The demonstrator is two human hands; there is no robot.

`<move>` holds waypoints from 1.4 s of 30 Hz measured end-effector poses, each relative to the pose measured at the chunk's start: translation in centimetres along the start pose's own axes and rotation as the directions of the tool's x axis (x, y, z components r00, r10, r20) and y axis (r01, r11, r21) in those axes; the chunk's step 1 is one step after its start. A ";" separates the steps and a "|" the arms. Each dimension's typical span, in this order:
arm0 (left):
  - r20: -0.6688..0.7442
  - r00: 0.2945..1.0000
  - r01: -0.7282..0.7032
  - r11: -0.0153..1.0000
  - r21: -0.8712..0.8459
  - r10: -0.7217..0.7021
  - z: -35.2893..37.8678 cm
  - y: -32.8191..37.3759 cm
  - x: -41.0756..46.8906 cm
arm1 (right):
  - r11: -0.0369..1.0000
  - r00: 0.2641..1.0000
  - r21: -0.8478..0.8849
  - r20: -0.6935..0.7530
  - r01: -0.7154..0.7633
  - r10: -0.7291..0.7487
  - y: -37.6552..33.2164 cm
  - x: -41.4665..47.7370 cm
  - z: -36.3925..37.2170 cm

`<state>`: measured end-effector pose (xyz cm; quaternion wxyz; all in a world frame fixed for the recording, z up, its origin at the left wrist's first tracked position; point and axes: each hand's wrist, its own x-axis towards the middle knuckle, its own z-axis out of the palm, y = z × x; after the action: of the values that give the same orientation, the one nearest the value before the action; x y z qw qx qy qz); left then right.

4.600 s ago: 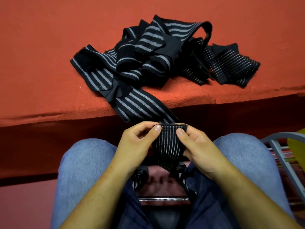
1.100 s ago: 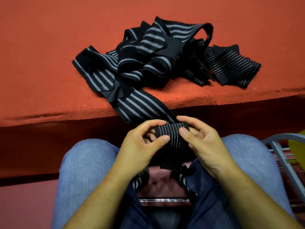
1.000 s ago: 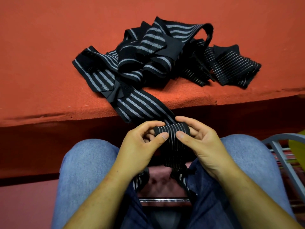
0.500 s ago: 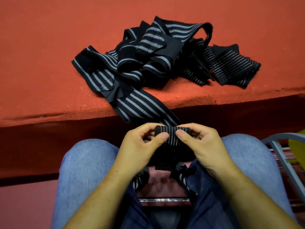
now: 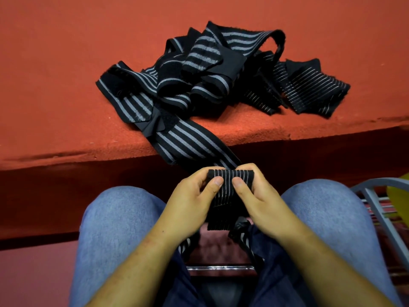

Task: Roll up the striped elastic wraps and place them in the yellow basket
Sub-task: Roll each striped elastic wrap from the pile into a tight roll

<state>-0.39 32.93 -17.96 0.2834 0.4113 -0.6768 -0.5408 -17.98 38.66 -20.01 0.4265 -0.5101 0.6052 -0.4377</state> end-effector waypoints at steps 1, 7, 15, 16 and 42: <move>0.003 1.000 0.003 1.000 0.016 -0.003 0.0 0.0 0.0 | 1.000 1.000 -0.003 0.000 0.000 0.000 0.0 0.0 0.0; 0.028 0.999 0.033 0.999 -0.038 -0.032 0.0 -0.1 0.0 | 0.994 1.000 0.109 -0.013 -0.022 0.024 -0.2 0.1 -0.2; -0.048 0.998 -0.044 0.999 -0.023 0.043 -0.1 0.1 0.0 | 0.960 0.990 0.272 -0.098 -0.073 0.103 -0.3 0.2 -0.4; -0.044 0.998 -0.054 0.998 0.013 0.055 -0.1 0.1 -0.1 | 0.956 0.989 0.285 -0.100 -0.075 0.107 -0.4 0.3 -0.4; -0.075 0.997 0.004 0.984 -0.180 -0.018 -0.3 0.3 0.3 | 0.989 0.990 0.148 -0.144 0.025 -0.004 -1.2 -0.1 -0.7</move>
<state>-0.35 32.58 -17.61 0.3422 0.4083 -0.6116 -0.5850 -18.31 38.70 -18.69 0.4157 -0.4483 0.5961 -0.5205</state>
